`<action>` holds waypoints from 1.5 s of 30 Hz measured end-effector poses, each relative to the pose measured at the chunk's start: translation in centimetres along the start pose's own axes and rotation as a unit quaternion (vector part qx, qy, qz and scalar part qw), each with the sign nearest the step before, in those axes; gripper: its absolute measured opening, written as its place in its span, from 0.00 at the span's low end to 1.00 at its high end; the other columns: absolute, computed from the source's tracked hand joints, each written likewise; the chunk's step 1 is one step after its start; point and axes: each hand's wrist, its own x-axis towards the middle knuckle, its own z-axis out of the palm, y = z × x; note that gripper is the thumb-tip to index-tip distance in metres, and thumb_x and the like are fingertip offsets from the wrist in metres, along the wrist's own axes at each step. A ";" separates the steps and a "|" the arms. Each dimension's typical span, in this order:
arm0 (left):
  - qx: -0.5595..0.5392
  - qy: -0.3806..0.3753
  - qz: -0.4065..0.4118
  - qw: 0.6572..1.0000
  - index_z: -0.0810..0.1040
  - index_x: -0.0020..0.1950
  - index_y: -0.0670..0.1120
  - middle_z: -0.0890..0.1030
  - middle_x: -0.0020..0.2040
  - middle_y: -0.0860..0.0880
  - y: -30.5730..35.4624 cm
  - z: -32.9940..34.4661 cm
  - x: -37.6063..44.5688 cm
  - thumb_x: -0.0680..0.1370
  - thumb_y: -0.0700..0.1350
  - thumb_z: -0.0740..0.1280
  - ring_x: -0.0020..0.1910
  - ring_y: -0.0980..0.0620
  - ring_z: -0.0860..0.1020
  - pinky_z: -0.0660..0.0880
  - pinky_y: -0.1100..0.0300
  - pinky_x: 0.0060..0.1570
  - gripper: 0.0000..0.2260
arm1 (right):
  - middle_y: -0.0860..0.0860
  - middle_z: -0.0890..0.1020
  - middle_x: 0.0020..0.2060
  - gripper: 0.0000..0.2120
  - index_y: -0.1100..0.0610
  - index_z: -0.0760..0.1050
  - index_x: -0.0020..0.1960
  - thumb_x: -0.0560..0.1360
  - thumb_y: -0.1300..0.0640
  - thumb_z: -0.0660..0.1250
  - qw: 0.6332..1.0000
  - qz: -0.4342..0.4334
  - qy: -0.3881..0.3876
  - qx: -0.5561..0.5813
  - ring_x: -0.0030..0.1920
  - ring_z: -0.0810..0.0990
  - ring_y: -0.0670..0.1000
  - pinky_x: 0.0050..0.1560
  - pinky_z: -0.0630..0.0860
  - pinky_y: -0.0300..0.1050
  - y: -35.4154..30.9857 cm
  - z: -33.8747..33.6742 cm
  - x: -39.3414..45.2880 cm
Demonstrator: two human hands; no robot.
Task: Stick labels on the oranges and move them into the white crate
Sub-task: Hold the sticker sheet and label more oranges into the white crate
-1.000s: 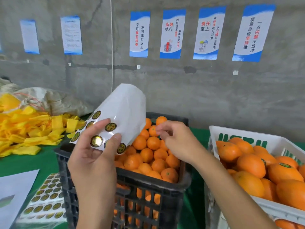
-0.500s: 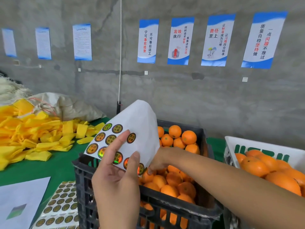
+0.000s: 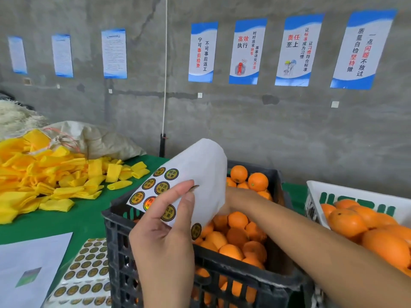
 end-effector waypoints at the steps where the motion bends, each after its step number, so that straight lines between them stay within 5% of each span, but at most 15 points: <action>1: 0.014 0.001 0.006 1.000 0.87 0.47 0.65 0.73 0.31 0.50 0.0 0.1 -0.1 0.77 0.46 0.75 0.24 0.65 0.69 0.64 0.78 0.28 0.12 | 0.54 0.80 0.49 0.09 0.60 0.78 0.59 0.81 0.59 0.66 0.997 -0.021 0.057 0.042 0.47 0.75 0.54 0.45 0.72 0.27 0.7 -0.2 -0.4; 4: 0.055 -0.009 0.029 0.998 0.86 0.49 0.66 0.75 0.28 0.57 -0.1 0.5 -0.5 0.78 0.47 0.74 0.25 0.66 0.71 0.65 0.78 0.29 0.11 | 0.49 0.84 0.54 0.11 0.49 0.82 0.55 0.74 0.51 0.74 0.961 -0.021 0.229 0.154 0.56 0.80 0.51 0.57 0.78 0.47 3.2 -0.4 -2.2; 9: 0.102 -0.035 0.056 0.993 0.84 0.48 0.66 0.79 0.31 0.64 0.0 1.5 -1.4 0.78 0.47 0.74 0.21 0.57 0.64 0.61 0.72 0.23 0.12 | 0.45 0.82 0.58 0.25 0.44 0.79 0.65 0.69 0.48 0.75 0.887 0.023 0.411 0.208 0.60 0.79 0.47 0.63 0.75 0.45 5.1 0.6 -9.2; 12: 0.081 -0.051 0.045 0.994 0.86 0.47 0.64 0.79 0.34 0.54 0.5 2.0 -2.0 0.77 0.45 0.75 0.25 0.50 0.68 0.63 0.76 0.26 0.12 | 0.44 0.82 0.56 0.24 0.43 0.79 0.66 0.70 0.50 0.75 0.826 0.031 0.500 0.257 0.56 0.80 0.44 0.57 0.76 0.39 5.4 2.8 -13.7; 14: 0.046 -0.089 0.028 0.995 0.88 0.46 0.64 0.82 0.35 0.56 1.2 2.3 -2.7 0.76 0.47 0.75 0.32 0.48 0.73 0.69 0.78 0.32 0.10 | 0.42 0.84 0.52 0.22 0.42 0.79 0.64 0.72 0.53 0.76 0.769 -0.005 0.526 0.362 0.52 0.83 0.43 0.51 0.78 0.35 5.0 4.7 -16.6; 16: 0.004 -0.142 0.006 0.990 0.88 0.47 0.65 0.87 0.44 0.60 2.3 2.8 -3.5 0.73 0.50 0.75 0.33 0.60 0.79 0.74 0.74 0.37 0.08 | 0.40 0.86 0.49 0.21 0.45 0.80 0.63 0.72 0.55 0.77 0.702 -0.053 0.535 0.467 0.50 0.84 0.41 0.46 0.79 0.32 4.2 6.5 -18.6; 19: -0.024 -0.198 -0.013 0.980 0.88 0.45 0.63 0.85 0.35 0.60 4.0 3.6 -5.0 0.72 0.49 0.75 0.29 0.67 0.76 0.72 0.77 0.34 0.08 | 0.43 0.87 0.50 0.24 0.52 0.81 0.61 0.65 0.55 0.76 0.601 -0.083 0.565 0.559 0.48 0.85 0.40 0.43 0.78 0.28 3.6 8.2 -20.1; 22: -0.038 -0.235 -0.029 0.971 0.89 0.43 0.60 0.80 0.27 0.62 5.1 4.1 -6.2 0.70 0.49 0.74 0.27 0.67 0.77 0.69 0.79 0.30 0.07 | 0.47 0.87 0.52 0.28 0.54 0.81 0.61 0.62 0.51 0.76 0.543 -0.081 0.573 0.608 0.52 0.87 0.45 0.48 0.82 0.37 3.6 9.1 -20.7; 24: -0.037 -0.259 -0.030 0.965 0.89 0.42 0.60 0.86 0.37 0.61 5.2 4.5 -6.6 0.69 0.51 0.73 0.39 0.67 0.83 0.73 0.78 0.36 0.07 | 0.49 0.88 0.53 0.28 0.54 0.81 0.62 0.62 0.50 0.76 0.519 -0.072 0.568 0.635 0.53 0.87 0.50 0.48 0.84 0.42 3.9 9.7 -20.7; 29: -0.034 -0.296 -0.027 0.954 0.89 0.46 0.59 0.88 0.47 0.57 4.2 5.3 -7.1 0.72 0.47 0.74 0.51 0.60 0.85 0.77 0.74 0.45 0.07 | 0.47 0.87 0.55 0.26 0.52 0.80 0.63 0.66 0.50 0.77 0.530 -0.069 0.515 0.670 0.54 0.87 0.51 0.47 0.83 0.39 4.2 10.9 -19.9; 38: -0.057 -0.232 0.009 0.971 0.89 0.50 0.57 0.88 0.54 0.55 2.9 6.2 -8.2 0.72 0.42 0.76 0.58 0.57 0.84 0.80 0.65 0.56 0.12 | 0.50 0.87 0.56 0.22 0.47 0.83 0.61 0.68 0.45 0.78 0.524 -0.098 0.477 0.698 0.57 0.86 0.54 0.50 0.84 0.44 5.0 11.3 -19.2; 45: -0.017 -0.258 -0.026 0.966 0.84 0.59 0.66 0.83 0.58 0.67 3.0 5.6 -7.4 0.65 0.51 0.79 0.59 0.68 0.80 0.78 0.73 0.50 0.24 | 0.57 0.87 0.51 0.20 0.48 0.82 0.64 0.73 0.47 0.77 0.565 -0.105 0.462 0.676 0.45 0.88 0.60 0.44 0.84 0.44 5.4 11.3 -19.9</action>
